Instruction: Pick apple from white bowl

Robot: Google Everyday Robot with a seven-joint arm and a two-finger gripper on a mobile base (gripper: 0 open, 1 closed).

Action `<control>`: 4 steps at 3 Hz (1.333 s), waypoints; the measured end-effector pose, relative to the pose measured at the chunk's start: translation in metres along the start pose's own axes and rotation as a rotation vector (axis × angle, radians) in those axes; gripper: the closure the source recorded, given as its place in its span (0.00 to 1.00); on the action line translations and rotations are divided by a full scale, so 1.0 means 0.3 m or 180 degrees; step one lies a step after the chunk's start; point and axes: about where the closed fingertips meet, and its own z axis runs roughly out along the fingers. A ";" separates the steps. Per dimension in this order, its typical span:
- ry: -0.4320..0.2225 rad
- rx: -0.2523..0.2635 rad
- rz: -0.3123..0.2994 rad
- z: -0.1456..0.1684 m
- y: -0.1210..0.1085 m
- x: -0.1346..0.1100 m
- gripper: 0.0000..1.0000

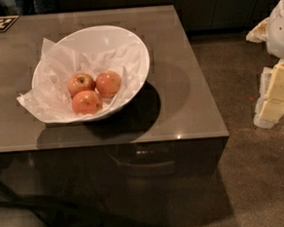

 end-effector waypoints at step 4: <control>0.0036 -0.0048 -0.0753 0.003 -0.058 -0.434 0.00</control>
Offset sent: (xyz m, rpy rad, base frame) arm 0.0238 0.0671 0.0259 -0.0824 0.0334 0.1350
